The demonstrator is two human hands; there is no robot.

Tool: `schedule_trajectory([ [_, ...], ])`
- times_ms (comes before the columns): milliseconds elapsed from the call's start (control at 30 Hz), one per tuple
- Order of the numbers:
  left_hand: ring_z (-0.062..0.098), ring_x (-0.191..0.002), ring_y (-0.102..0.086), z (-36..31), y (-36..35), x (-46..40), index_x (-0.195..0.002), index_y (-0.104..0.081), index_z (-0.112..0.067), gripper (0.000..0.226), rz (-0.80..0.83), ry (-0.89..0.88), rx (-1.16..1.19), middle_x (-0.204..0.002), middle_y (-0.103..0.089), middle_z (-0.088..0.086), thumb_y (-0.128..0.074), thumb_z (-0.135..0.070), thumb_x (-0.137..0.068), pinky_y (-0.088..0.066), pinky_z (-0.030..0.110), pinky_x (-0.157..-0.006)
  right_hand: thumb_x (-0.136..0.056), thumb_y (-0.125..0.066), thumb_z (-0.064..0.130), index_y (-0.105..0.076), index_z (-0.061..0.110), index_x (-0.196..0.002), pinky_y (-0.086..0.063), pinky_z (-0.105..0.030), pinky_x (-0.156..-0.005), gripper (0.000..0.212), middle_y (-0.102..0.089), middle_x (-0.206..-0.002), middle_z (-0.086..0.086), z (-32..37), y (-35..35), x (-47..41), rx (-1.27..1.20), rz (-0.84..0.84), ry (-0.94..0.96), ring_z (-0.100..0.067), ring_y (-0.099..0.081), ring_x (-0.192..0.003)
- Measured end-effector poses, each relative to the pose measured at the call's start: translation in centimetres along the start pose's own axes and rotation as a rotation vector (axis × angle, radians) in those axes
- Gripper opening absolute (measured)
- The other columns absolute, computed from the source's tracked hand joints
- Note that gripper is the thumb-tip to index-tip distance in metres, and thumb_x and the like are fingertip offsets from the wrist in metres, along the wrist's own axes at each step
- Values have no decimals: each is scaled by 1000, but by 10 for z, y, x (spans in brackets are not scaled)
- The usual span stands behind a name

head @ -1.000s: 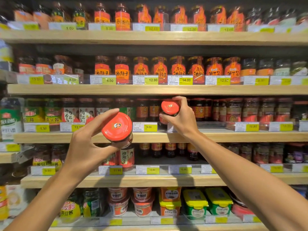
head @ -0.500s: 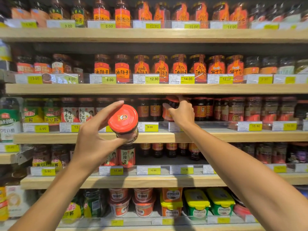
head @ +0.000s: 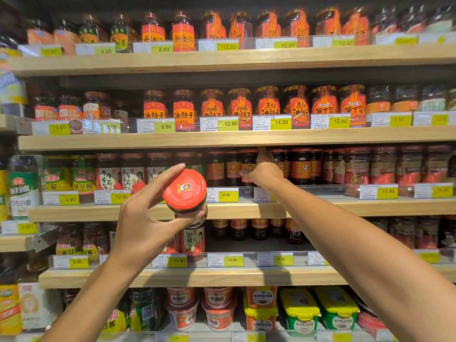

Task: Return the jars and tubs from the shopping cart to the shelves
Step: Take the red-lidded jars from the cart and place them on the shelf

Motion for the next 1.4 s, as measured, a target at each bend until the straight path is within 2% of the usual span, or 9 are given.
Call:
schedule_trajectory([
  [100, 5, -121, -61, 3, -1, -2, -138, -56, -23, 86, -16, 16, 10, -132, -63, -12, -89, -28, -59, -49, 19, -100, -87, -66, 61, -55, -1, -131, -50, -37, -72, 77, -67, -98, -8, -7, 4, 6, -42, -1, 24, -29, -66, -93],
  [233, 6, -121, -61, 7, -11, -13, -138, -56, -21, 85, -67, 37, 86, -132, -62, -10, -89, -26, -61, -50, 21, -99, -81, -71, 62, -32, 6, -148, -56, -41, -70, 96, -66, -93, -6, -23, 17, 27, -118, -166, 133, -24, -65, -83],
  [333, 11, -123, -60, 12, -22, -25, -138, -54, -19, 83, -118, 35, 124, -133, -61, -6, -90, -22, -63, -51, 27, -100, -77, -69, 70, -23, 17, -155, -54, -44, -88, 105, -60, -129, -10, -41, 22, 45, -156, -201, 213, -29, -60, -116],
  [400, 14, -123, -60, 16, -31, -34, -138, -54, -19, 82, -138, 29, 142, -134, -61, -4, -91, -22, -65, -52, 31, -100, -82, -67, 67, -21, 21, -156, -45, -45, -104, 99, -44, -151, -8, -53, 25, 62, -183, -206, 289, -27, -45, -137],
  [533, 14, -123, -59, 23, -50, -48, -137, -54, -17, 80, -153, -3, 127, -132, -61, -3, -92, -22, -67, -53, 37, -100, -88, -61, 64, -20, 29, -157, -33, -40, -117, 88, -29, -161, 6, -73, 30, 102, -189, -202, 424, -13, -28, -147],
  [900, 12, -124, -57, 50, -95, -69, -135, -55, -19, 76, -143, -47, -13, -133, -61, -4, -91, -21, -68, -53, 41, -98, -92, -64, 50, -29, 39, -152, -24, -25, -112, 71, -31, -146, 28, -105, 57, 163, -204, -273, 524, 1, -24, -145],
  [1133, 11, -124, -57, 65, -113, -70, -138, -53, -26, 80, -114, 42, -44, -135, -60, -6, -91, -24, -67, -52, 38, -102, -91, -65, 46, -34, 42, -148, -20, -11, -106, 65, -34, -143, 30, -119, 64, 169, -214, -286, 523, 10, -24, -139],
  [1300, 14, -115, -63, 70, -117, -77, -130, -46, -28, 79, -135, 159, -88, -124, -65, -1, -92, -34, -65, -54, 26, -95, -90, -65, 45, -34, 41, -149, -24, -21, -110, 66, -35, -144, 27, -123, 63, 167, -217, -281, 512, 5, -26, -141],
  [1400, 19, -111, -66, 77, -119, -81, -122, -41, -29, 79, -141, 243, -129, -116, -70, 5, -92, -38, -63, -56, 34, -91, -90, -61, 50, -33, 38, -151, -24, -26, -115, 68, -35, -150, 23, -121, 64, 169, -164, -293, 557, 1, -23, -146],
])
Point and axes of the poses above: each hand's wrist, its own x-axis away from the middle knuckle, its own y-axis out of the back of the hand, z = x × y, the point moved 3 cm from there along -x, towards the middle knuckle
